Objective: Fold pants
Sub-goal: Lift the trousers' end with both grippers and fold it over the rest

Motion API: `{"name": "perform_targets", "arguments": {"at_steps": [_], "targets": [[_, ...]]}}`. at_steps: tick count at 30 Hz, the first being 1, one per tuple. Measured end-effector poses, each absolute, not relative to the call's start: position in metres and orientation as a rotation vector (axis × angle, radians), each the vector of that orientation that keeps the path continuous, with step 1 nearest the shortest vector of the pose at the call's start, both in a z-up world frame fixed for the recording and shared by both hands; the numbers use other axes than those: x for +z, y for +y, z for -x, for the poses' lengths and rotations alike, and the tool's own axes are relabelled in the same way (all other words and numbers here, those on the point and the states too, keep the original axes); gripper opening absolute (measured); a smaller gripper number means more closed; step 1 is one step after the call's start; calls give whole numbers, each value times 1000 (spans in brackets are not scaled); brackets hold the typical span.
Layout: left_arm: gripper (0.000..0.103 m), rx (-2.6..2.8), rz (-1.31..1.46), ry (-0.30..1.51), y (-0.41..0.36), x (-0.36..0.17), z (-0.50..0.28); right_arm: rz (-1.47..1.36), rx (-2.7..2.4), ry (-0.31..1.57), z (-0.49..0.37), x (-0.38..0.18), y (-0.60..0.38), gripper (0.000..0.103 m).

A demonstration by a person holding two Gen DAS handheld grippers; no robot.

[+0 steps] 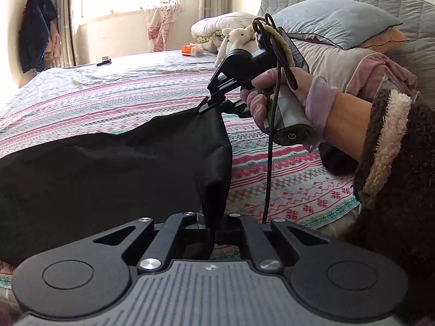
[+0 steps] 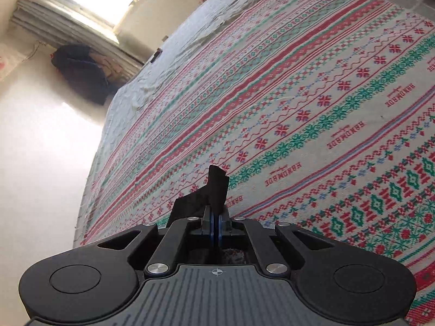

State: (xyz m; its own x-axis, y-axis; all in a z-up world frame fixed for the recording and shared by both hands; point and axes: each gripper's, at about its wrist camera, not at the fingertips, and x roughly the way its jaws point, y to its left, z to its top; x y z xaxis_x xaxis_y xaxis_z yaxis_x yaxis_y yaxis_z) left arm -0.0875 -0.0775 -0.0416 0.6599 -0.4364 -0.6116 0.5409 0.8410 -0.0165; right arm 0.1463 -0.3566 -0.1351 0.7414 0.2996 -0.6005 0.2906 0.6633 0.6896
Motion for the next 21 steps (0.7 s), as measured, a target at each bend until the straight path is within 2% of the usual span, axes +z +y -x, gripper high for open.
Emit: {"name": "perform_targets", "arguments": {"at_steps": [11,21], "targets": [[28,-500,-42,614,-55,-20,85,-860,70,710,-146,-99,-347,2],[28,-448,196,598,7,0,63,-740,109,734,-189,-51,-271,2]]}}
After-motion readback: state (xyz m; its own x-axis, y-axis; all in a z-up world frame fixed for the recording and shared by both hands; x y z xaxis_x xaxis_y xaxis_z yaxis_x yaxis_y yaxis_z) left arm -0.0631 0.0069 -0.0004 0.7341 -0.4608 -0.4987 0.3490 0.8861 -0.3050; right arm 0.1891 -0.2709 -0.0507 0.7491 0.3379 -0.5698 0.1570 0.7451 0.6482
